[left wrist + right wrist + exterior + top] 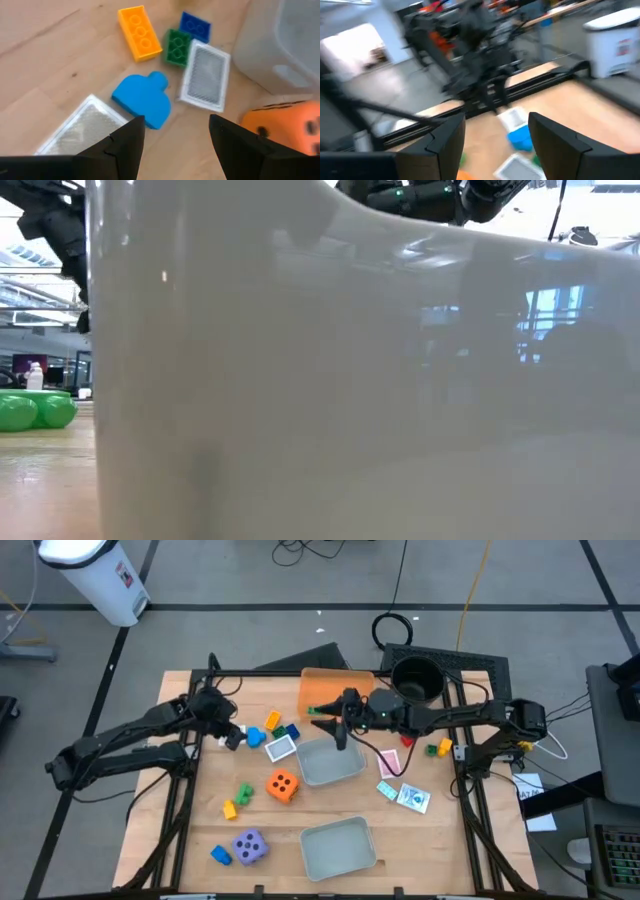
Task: Pick & Place Toys
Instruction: Put the brown deck of cards into the top gray bin
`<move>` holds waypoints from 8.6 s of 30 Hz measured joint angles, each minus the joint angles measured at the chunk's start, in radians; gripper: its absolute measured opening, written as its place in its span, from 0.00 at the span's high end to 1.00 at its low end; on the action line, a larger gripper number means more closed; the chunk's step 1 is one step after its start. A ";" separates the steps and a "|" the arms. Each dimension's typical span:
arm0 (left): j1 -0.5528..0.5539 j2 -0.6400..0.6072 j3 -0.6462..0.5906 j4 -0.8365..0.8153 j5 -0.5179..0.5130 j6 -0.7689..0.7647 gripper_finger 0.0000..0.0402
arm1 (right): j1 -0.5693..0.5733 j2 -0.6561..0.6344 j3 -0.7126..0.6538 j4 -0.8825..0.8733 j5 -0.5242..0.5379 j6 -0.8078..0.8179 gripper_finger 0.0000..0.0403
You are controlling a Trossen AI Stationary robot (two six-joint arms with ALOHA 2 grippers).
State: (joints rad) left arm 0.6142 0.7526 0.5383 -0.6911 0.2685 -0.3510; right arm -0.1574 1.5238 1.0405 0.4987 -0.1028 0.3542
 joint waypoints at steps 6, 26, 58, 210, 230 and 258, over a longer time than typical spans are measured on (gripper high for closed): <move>-0.033 0.038 0.124 0.012 0.041 -0.095 0.44 | 0.000 -0.063 0.002 -0.015 -0.127 -0.002 0.48; -0.200 0.568 0.497 -0.530 -0.333 0.395 0.44 | 0.003 -0.257 -0.130 -0.177 -0.158 -0.045 0.48; -0.015 0.825 0.501 -0.616 -0.317 0.679 0.05 | 0.000 -0.257 -0.193 -0.032 -0.050 0.000 0.48; -0.062 0.960 0.334 -0.406 -0.367 0.542 0.22 | 0.002 -0.256 -0.193 -0.063 -0.024 0.027 0.48; -0.058 0.921 0.396 -0.564 -0.350 0.505 0.25 | 0.000 -0.256 -0.193 -0.062 -0.021 -0.003 0.48; -0.157 0.376 0.701 0.005 -0.186 -0.016 0.25 | -0.075 -0.220 0.022 0.037 0.014 0.205 0.48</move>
State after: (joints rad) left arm 0.4570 1.1290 1.2396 -0.6856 0.0826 -0.3671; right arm -0.2321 1.3033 1.0620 0.5356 -0.0892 0.5591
